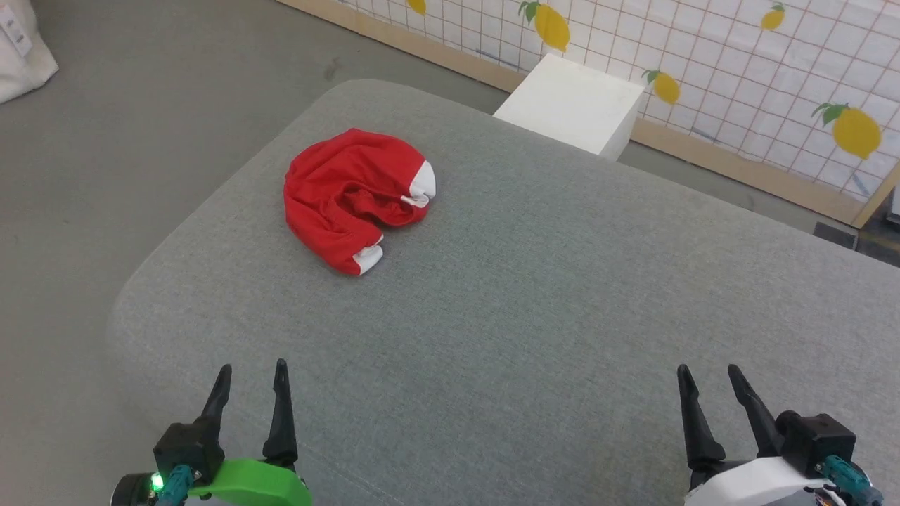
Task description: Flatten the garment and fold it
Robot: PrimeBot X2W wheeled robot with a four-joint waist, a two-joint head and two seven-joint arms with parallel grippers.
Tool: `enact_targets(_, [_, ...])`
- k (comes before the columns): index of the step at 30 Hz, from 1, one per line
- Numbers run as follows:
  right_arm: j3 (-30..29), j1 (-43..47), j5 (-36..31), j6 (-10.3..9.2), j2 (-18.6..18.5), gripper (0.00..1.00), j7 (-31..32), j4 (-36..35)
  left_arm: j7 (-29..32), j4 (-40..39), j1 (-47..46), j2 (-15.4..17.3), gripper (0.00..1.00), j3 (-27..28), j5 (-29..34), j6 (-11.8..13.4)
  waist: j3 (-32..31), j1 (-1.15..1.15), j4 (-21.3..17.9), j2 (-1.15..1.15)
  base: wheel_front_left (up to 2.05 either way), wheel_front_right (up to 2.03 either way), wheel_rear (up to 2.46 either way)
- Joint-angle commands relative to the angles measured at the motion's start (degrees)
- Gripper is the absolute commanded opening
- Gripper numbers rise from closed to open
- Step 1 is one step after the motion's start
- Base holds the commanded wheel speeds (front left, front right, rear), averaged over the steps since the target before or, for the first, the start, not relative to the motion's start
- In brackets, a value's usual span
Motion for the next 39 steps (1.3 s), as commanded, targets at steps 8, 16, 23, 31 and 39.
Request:
enact_targets(8, [-0.4, 0.6, 0.9, -0.08, 0.0, 1.00, -1.1, 0.7, -0.9, 0.4, 0.8, 0.0, 1.00, 0.1, -0.6, -0.4, 0.5, 0.00, 0.9, 0.57, 0.00, 0.00, 0.00])
enact_targets(16, [-0.5, 0.4, 0.6, -0.08, 0.0, 1.00, -1.1, 0.2, -0.9, 0.5, 0.3, -0.1, 1.00, 0.0, -1.1, -0.7, 1.5, 0.00, 0.7, 0.57, 0.00, 0.00, 0.00])
enact_targets(23, [-0.8, -1.2, -1.1, -0.08, 0.0, 1.00, -1.1, -0.2, -0.9, 1.0, -6.3, 1.7, 1.00, 0.8, -4.3, -2.9, 4.5, 0.00, -0.9, 0.57, 0.00, 0.00, 0.00])
enact_targets(31, [-2.6, -5.2, -5.5, -0.08, 0.0, 1.00, -0.9, -0.9, 3.2, 7.5, -23.5, 10.0, 1.00, 1.5, -14.7, -4.9, 12.5, 0.00, -6.3, 0.57, 0.00, 0.00, 0.00])
enact_targets(39, [-5.5, -7.6, -8.6, -0.08, 0.0, 1.00, 0.4, -3.3, 17.3, 14.2, -33.7, 19.0, 1.00, -7.3, -33.3, -5.0, 20.3, 0.00, -11.6, 0.57, 0.00, 0.00, 0.00])
